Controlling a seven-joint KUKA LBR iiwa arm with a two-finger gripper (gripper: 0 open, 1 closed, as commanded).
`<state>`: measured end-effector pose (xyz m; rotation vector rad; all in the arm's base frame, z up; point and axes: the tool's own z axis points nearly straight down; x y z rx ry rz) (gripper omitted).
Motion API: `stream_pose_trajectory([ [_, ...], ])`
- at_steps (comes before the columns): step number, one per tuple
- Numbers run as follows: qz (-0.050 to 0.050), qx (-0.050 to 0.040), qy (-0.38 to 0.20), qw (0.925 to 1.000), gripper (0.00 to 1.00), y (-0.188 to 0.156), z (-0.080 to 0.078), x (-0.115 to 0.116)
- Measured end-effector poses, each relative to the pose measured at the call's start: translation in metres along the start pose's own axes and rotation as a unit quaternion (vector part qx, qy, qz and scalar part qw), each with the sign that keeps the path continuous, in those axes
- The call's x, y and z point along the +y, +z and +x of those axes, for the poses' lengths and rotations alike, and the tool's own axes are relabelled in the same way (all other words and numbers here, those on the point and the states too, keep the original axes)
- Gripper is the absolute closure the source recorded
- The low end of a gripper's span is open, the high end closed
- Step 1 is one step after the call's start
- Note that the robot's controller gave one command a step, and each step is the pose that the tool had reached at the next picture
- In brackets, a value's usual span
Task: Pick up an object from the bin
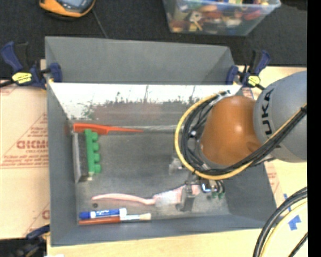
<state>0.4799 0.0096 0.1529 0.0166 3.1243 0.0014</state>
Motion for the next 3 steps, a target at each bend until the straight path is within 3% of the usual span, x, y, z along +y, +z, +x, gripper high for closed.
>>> stream_pose_trajectory([
  [1, 0.001, 0.0061, -0.011, 0.9999, 0.00, 0.073, 0.000, -0.004],
  [2, 0.001, 0.0061, -0.011, 0.9999, 0.00, 0.073, 0.000, -0.004],
  [3, 0.001, 0.0072, 0.082, 0.9966, 1.00, 0.082, -0.009, -0.023],
])
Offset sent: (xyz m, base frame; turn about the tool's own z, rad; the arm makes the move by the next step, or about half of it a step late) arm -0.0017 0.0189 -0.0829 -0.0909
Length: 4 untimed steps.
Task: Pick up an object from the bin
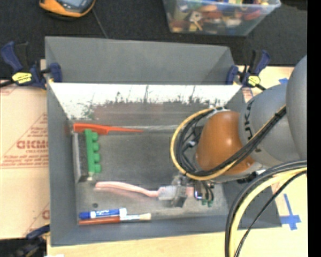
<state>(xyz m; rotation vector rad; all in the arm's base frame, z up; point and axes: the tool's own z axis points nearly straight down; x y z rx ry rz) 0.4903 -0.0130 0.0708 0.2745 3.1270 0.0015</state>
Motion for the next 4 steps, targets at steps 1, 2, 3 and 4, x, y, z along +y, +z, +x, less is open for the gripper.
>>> stream_pose_trajectory([
  [1, 0.000, 0.0000, 0.000, 1.0000, 1.00, 0.000, 0.000, 0.000],
  [2, 0.001, 0.0051, -0.001, 1.0000, 1.00, -0.036, 0.003, -0.001],
  [3, 0.000, 0.0003, -0.001, 1.0000, 1.00, -0.074, 0.000, -0.001],
  [4, 0.000, 0.0003, -0.002, 1.0000, 1.00, -0.091, 0.000, -0.001],
])
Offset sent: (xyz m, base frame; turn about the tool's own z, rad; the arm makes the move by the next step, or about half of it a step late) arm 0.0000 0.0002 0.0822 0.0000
